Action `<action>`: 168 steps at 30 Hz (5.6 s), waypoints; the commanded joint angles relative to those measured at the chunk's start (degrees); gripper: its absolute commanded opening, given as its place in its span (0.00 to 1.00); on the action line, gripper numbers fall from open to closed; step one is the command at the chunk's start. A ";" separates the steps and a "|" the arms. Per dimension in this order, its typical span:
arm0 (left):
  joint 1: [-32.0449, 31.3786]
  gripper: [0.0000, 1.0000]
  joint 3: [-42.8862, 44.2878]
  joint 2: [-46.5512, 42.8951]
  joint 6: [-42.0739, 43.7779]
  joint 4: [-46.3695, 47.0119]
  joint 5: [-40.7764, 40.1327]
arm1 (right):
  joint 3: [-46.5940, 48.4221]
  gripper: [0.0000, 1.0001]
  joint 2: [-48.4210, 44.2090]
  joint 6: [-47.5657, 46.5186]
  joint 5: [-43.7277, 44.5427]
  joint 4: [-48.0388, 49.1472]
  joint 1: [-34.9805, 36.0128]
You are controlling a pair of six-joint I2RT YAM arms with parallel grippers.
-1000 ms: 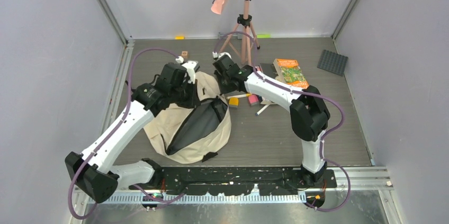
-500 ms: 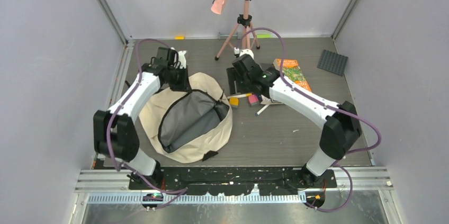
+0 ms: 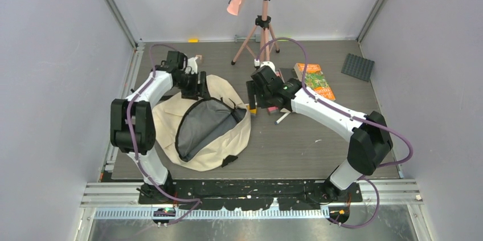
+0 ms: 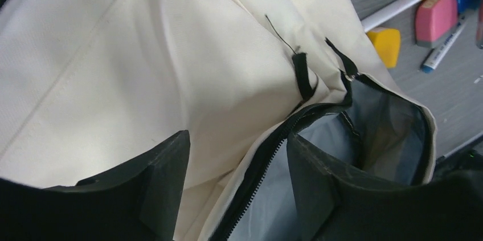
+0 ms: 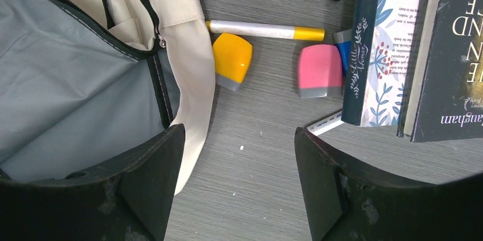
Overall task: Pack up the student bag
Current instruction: Unzip the student bag at the center of the board, then pick up the book from the center of the board.
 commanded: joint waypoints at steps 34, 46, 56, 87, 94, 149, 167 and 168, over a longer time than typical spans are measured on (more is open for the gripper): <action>0.23 0.00 -6.05 -26.69 -8.56 -9.17 4.49 | -4.50 0.89 -9.64 -8.97 14.39 -5.00 -7.36; 0.27 0.00 0.35 -23.63 -14.13 -3.78 5.16 | -1.20 0.79 -2.10 -17.65 12.92 0.15 -9.55; 0.78 0.00 3.85 -21.53 -14.42 -4.06 5.65 | 4.19 0.68 11.73 -20.76 19.51 4.60 -6.17; 2.83 0.00 3.93 -21.53 -14.43 -4.79 5.37 | 6.49 0.09 19.56 -26.55 28.78 7.66 -4.66; 3.17 0.00 3.56 -20.79 -14.36 -4.15 5.72 | 9.93 0.01 13.84 -19.72 29.19 -3.10 -3.50; 3.33 0.00 6.94 -19.02 -13.55 -6.82 4.99 | -18.36 0.41 -7.58 1.06 11.14 -3.21 15.49; 3.22 0.00 14.85 -19.23 -13.16 -4.89 13.16 | 6.58 0.00 -12.41 2.39 14.20 -21.45 9.99; 3.23 0.00 15.21 -19.03 -13.77 -4.72 13.64 | 9.39 0.00 -12.38 2.61 12.05 -21.92 9.66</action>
